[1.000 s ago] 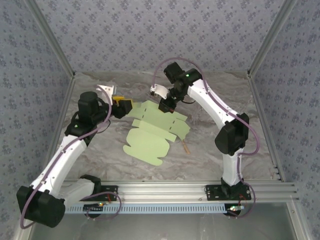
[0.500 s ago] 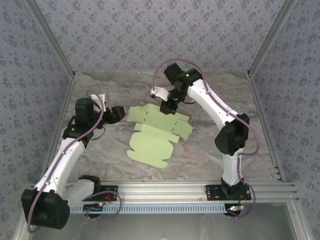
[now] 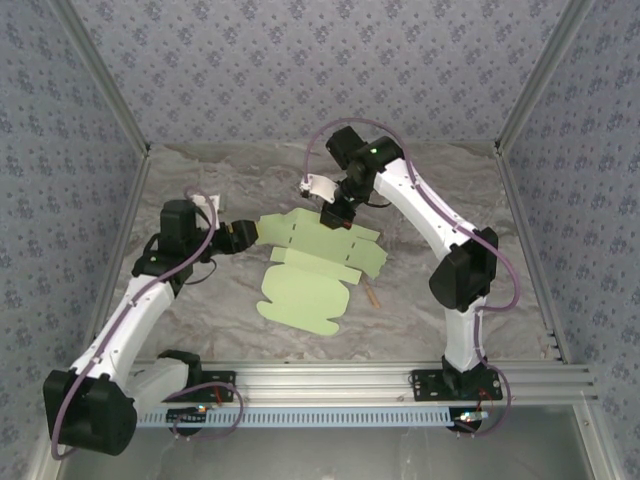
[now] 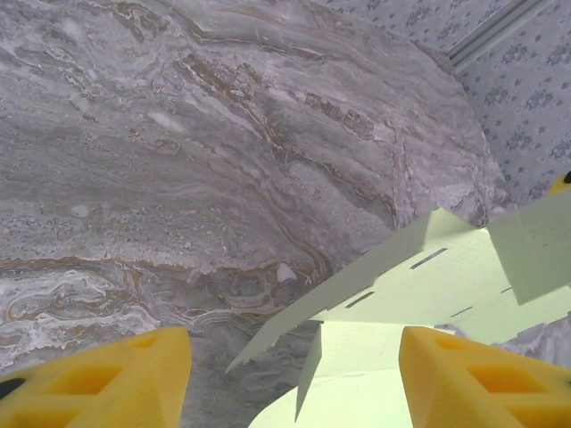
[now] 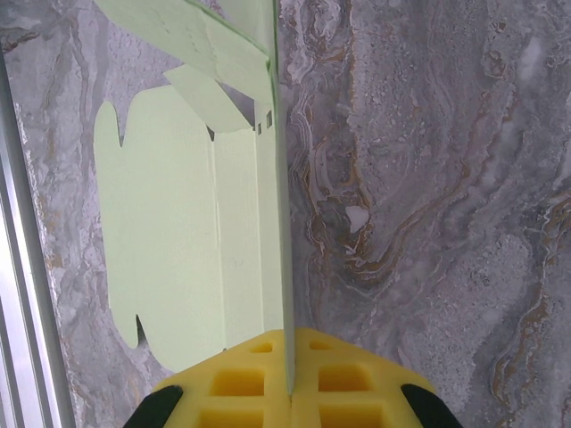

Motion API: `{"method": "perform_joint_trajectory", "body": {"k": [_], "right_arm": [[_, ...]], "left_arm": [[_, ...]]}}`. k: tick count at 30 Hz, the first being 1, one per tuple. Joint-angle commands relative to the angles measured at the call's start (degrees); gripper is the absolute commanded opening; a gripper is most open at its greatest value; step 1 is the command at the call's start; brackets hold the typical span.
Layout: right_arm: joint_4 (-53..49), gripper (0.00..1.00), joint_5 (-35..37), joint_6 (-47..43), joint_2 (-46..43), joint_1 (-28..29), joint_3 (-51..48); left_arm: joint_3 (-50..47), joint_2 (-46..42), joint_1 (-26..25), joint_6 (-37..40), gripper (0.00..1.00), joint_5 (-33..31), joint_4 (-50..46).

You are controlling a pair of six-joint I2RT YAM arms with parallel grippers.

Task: Fold the paper box

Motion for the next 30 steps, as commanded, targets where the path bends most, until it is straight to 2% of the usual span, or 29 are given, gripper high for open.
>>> {"method": "perform_joint_trajectory", "body": {"k": [1,7,18,24,30], "right_arm": [[-2.2,0.0,1.2,-1.6,0.6,0.4,1.9],[-2.2,0.0,2.2,-2.3,0.8,0.7,1.9],[-2.6,0.0,2.3,-3.0,1.1,0.7,2.2],[-2.8,0.0,1.8,-3.0,0.8,0.8,2.1],[-3.1,0.0,1.6,-3.2,0.7,0.7,1.9]], "left_arm": [[-1.1,0.9,-0.4,1.4,0.64,-0.9,2.2],[-1.9,2.8,-1.1,2.6,0.66,-0.4,5.0],[-2.5,6.7,-2.0,6.7,0.68,5.2,10.3],[-2.0,8.8,-4.5,10.4,0.68,4.9,13.9],[-2.0,10.4,-4.9,12.5,0.66,4.4,15.7]]}}
